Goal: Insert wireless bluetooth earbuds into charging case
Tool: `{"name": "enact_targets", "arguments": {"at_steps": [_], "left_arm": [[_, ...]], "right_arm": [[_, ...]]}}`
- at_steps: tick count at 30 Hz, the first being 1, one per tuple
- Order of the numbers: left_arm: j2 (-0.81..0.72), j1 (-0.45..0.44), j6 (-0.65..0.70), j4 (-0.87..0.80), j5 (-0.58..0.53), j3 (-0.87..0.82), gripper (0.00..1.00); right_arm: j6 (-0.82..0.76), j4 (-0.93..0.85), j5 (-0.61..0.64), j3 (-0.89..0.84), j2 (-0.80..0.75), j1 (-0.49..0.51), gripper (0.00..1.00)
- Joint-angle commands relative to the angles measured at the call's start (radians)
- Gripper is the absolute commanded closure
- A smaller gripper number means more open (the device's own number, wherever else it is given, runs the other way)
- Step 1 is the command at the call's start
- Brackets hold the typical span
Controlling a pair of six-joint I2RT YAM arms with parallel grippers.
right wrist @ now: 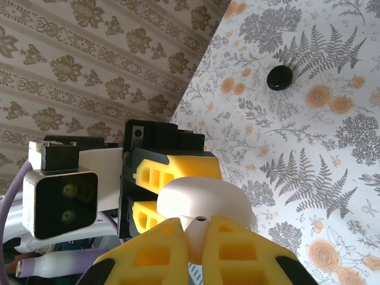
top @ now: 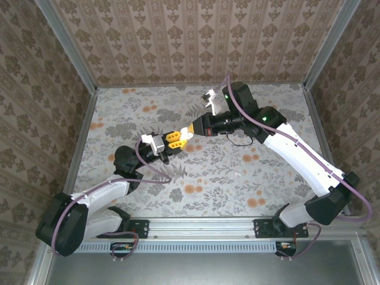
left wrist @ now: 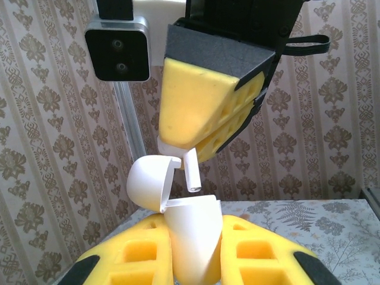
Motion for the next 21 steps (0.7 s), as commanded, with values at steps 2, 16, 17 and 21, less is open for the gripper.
{"name": "enact_targets", "arguments": {"at_steps": [2, 16, 17, 21], "left_arm": [[-0.026, -0.007, -0.026, 0.092, 0.005, 0.033, 1.0], [-0.043, -0.011, -0.09, 0.094, -0.034, 0.04, 1.0], [-0.044, -0.011, -0.091, 0.092, -0.039, 0.041, 1.0], [-0.035, -0.004, -0.097, 0.089, -0.067, 0.033, 1.0]], "right_arm": [[-0.031, -0.04, 0.043, -0.011, 0.006, 0.023, 0.93], [-0.005, 0.162, 0.158, -0.12, -0.1, 0.023, 0.93], [-0.006, 0.159, 0.162, -0.117, -0.102, 0.023, 0.93], [0.015, 0.147, 0.207, -0.123, -0.142, 0.021, 0.93]]}}
